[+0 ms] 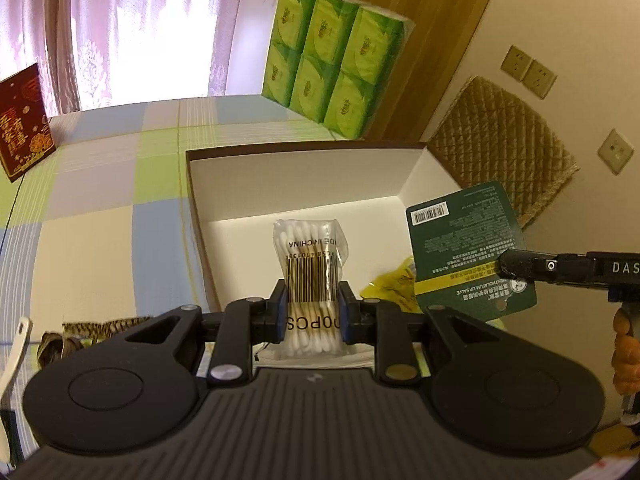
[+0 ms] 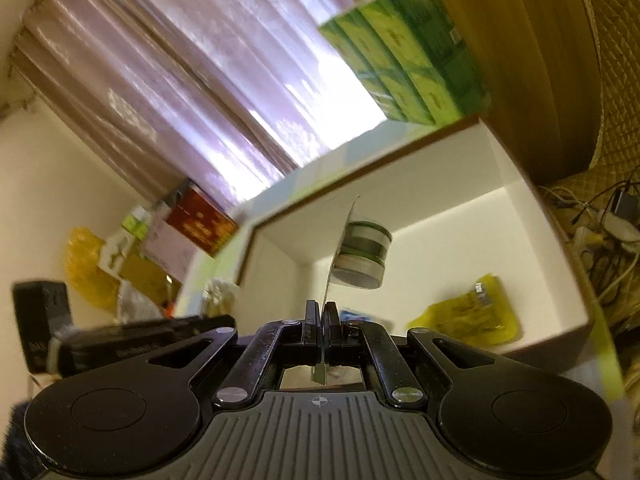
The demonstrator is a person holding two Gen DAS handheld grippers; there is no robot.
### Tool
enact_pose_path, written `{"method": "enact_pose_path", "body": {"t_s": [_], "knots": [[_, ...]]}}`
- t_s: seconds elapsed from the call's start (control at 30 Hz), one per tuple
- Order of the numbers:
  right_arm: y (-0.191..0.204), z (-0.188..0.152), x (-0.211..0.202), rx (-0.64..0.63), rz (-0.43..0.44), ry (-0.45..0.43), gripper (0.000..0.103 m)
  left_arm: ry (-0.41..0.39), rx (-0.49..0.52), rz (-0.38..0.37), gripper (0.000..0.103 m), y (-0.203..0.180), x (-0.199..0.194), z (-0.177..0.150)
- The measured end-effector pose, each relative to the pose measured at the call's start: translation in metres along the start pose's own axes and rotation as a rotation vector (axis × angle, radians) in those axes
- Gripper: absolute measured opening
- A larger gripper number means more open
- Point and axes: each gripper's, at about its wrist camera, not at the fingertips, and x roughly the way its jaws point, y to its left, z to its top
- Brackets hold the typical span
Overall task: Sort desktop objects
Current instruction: 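Carry both items over the brown box and release them inside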
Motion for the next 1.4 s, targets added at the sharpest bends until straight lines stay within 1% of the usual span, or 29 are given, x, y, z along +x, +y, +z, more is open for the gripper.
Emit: {"method": "enact_pose_path", "body": {"t_s": [0.2, 0.37, 0.53, 0.8, 1.2, 1.3, 1.37, 1.4], "knots": [[-0.022, 0.006, 0.028, -0.01, -0.041, 0.09, 0.0, 0.065, 0.036, 0.051, 0.02, -0.003, 0.04, 0.015], [-0.025, 0.007, 0.047, -0.038, -0.055, 0.148, 0.0, 0.131, 0.064, 0.081, 0.02, -0.001, 0.073, 0.02], [-0.026, 0.008, 0.063, -0.062, -0.078, 0.195, 0.0, 0.185, 0.087, 0.105, 0.02, -0.002, 0.097, 0.02], [-0.026, 0.009, 0.073, -0.087, -0.083, 0.233, 0.0, 0.238, 0.142, 0.143, 0.02, -0.006, 0.118, 0.018], [-0.024, 0.008, 0.075, -0.092, -0.092, 0.248, 0.0, 0.269, 0.173, 0.164, 0.022, -0.01, 0.132, 0.018], [-0.023, 0.007, 0.077, -0.088, -0.099, 0.253, 0.0, 0.272, 0.182, 0.164, 0.028, -0.011, 0.133, 0.018], [-0.023, 0.006, 0.076, -0.087, -0.099, 0.254, 0.0, 0.268, 0.184, 0.157, 0.037, -0.013, 0.131, 0.017], [-0.024, 0.006, 0.076, -0.088, -0.099, 0.254, 0.0, 0.265, 0.185, 0.155, 0.038, -0.013, 0.13, 0.017]]}}
